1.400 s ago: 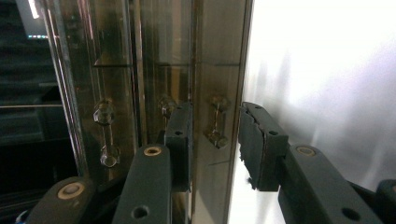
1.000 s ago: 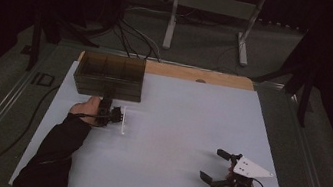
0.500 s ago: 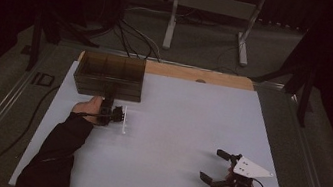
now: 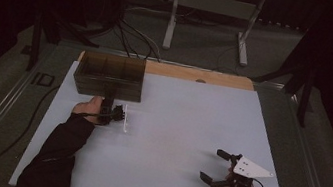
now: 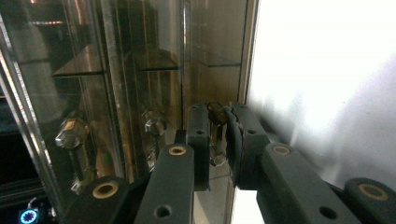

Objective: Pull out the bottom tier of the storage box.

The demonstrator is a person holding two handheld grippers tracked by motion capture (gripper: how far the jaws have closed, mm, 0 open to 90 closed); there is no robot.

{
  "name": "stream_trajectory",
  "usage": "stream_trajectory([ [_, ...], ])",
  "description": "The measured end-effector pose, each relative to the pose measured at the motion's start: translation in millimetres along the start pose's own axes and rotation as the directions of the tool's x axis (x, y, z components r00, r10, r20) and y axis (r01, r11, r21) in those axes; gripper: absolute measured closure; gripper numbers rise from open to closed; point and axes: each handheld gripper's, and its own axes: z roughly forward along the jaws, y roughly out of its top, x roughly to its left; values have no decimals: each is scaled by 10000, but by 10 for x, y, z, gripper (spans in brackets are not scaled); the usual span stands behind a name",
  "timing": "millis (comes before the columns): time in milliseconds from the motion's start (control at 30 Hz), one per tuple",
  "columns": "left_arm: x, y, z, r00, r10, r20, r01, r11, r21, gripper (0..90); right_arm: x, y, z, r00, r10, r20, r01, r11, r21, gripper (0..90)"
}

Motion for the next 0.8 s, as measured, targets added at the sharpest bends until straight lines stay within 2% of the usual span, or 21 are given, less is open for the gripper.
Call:
stream_trajectory([
  [267,-30,-13,-104,9998,-98,151,98,10000,14,820,-2,5,-8,10000,0,1,0,10000,-55,0],
  [400,-46,-29,-152,9992,-293,290,295,9995,-62,819,0,3,-8,10000,-38,12,38,10000,-1,0],
  [433,-49,-31,-171,9993,-208,299,207,9998,14,819,1,6,-9,10000,-38,13,38,10000,-10,0],
  [533,-44,-40,-218,9981,-394,473,397,9992,-53,818,7,6,-12,10000,-73,17,73,10000,-7,0],
  [800,-37,-60,-243,9968,-467,655,475,9988,-113,816,6,4,-7,9999,-118,21,118,9999,64,0],
])
